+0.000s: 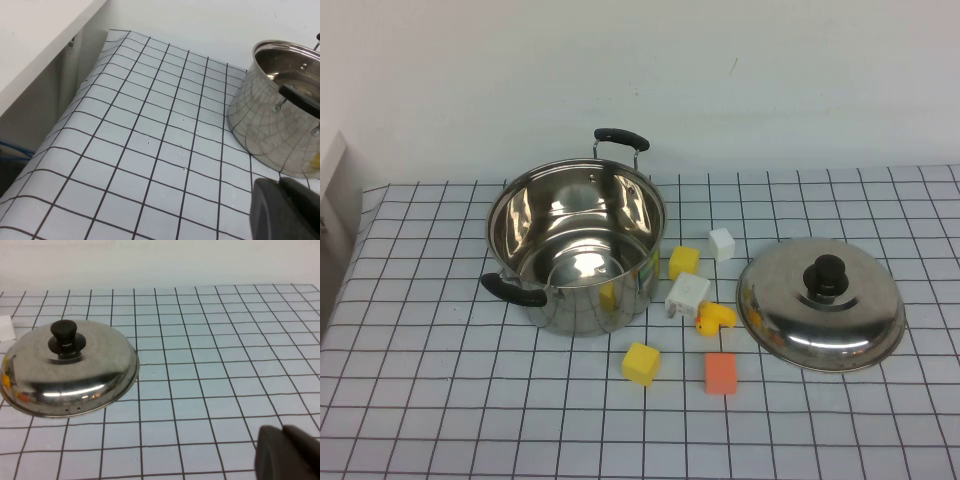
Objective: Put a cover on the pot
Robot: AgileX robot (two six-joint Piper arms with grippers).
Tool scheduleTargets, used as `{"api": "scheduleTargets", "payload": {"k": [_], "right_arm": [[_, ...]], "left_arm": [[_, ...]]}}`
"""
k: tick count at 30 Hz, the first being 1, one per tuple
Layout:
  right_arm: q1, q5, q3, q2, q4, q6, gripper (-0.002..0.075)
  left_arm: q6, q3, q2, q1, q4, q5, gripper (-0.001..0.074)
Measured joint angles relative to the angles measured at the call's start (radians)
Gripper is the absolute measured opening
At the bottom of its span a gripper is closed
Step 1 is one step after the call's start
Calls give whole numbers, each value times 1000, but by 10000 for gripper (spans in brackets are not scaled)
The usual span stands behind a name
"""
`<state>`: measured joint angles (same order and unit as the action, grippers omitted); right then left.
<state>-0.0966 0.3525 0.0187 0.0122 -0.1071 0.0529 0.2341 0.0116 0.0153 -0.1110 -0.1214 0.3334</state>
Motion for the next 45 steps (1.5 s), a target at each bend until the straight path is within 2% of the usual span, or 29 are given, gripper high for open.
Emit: {"api": "scheduleTargets", "payload": {"k": [18, 22, 27, 29, 37, 45], "right_arm": [[0, 0, 0, 0, 27, 2, -2], [0, -18, 0, 0, 189, 56, -2], [0, -53, 8, 0, 591, 174, -2], [0, -57, 8, 0, 680, 188, -2], [0, -105, 8, 0, 745, 197, -2], [0, -42, 8, 0, 770, -46, -2]], "left_arm": [[0, 0, 0, 0, 0, 0, -3], [0, 0, 0, 0, 0, 0, -3], [0, 0, 0, 0, -2, 0, -3], [0, 0, 0, 0, -2, 0, -3], [-5, 0, 0, 0, -2, 0, -3], [-5, 0, 0, 0, -2, 0, -3]]}}
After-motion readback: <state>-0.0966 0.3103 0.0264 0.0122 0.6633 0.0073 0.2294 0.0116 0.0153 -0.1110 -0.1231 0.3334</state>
